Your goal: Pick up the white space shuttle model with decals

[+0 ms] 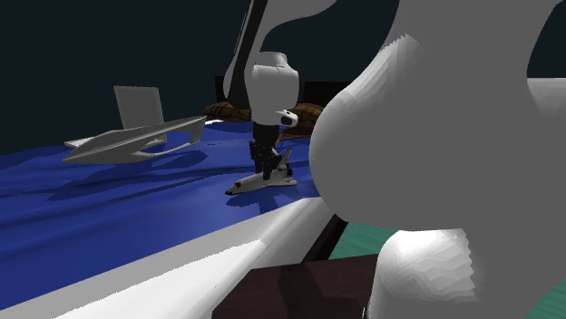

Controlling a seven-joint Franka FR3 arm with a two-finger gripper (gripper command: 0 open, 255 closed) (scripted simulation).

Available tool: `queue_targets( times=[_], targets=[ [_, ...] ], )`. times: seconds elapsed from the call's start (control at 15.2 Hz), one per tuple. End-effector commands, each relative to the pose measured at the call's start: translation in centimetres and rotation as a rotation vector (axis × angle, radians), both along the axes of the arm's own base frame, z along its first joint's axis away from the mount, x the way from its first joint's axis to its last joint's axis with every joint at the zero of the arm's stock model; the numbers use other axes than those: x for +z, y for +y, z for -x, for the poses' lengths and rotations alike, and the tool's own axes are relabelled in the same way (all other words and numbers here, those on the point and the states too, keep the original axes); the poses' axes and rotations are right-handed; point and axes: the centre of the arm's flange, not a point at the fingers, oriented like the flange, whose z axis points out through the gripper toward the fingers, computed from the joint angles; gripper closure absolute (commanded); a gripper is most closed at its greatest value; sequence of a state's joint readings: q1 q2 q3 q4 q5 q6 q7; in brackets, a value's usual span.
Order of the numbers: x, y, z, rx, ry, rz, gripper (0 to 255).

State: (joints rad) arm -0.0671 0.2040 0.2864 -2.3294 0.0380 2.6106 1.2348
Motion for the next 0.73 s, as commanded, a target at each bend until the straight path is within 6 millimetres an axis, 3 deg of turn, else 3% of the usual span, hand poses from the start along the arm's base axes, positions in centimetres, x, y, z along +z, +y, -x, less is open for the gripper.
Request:
queue_targets(
  times=[0.0, 0.26, 0.66],
  targets=[
    [0.0, 0.0, 0.0, 0.000, 0.001, 0.000, 255],
    [0.0, 0.0, 0.0, 0.000, 0.001, 0.000, 255],
    [3.1, 0.0, 0.0, 0.000, 0.001, 0.000, 255]
  ],
)
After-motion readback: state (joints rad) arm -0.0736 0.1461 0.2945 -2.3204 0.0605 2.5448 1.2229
